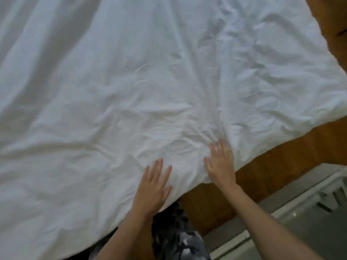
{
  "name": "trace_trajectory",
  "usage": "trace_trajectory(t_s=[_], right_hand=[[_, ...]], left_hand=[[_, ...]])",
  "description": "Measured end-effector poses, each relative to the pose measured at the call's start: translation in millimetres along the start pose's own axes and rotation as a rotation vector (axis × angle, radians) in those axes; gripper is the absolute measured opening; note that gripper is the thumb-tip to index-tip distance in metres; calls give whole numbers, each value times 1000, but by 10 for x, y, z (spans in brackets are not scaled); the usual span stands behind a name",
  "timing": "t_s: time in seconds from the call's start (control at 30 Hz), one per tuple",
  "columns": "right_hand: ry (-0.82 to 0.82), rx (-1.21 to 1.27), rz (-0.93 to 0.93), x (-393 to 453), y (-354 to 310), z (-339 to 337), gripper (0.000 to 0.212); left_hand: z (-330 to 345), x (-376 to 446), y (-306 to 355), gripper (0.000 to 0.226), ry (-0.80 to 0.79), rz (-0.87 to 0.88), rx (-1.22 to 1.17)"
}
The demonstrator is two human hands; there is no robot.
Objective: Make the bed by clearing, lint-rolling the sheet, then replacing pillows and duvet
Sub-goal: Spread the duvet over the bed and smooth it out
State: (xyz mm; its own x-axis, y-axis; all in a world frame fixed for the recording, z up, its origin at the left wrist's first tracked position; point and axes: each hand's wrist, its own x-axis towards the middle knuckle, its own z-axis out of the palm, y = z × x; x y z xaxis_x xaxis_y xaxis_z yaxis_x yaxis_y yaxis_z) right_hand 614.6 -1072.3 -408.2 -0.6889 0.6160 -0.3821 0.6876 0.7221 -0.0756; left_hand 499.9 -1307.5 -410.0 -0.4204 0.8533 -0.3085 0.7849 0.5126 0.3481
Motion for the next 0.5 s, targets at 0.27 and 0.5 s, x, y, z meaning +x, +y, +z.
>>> trace_trajectory(t_s=[0.27,0.5], right_hand=[[102,28,-279,850,-904,-274,59],[122,-6,-517,1526,-1789,-337,60]], left_hand=[[-605,833,-1054,58,332,-382,-23],[-834,837,-1802,62,528,-670,-71]])
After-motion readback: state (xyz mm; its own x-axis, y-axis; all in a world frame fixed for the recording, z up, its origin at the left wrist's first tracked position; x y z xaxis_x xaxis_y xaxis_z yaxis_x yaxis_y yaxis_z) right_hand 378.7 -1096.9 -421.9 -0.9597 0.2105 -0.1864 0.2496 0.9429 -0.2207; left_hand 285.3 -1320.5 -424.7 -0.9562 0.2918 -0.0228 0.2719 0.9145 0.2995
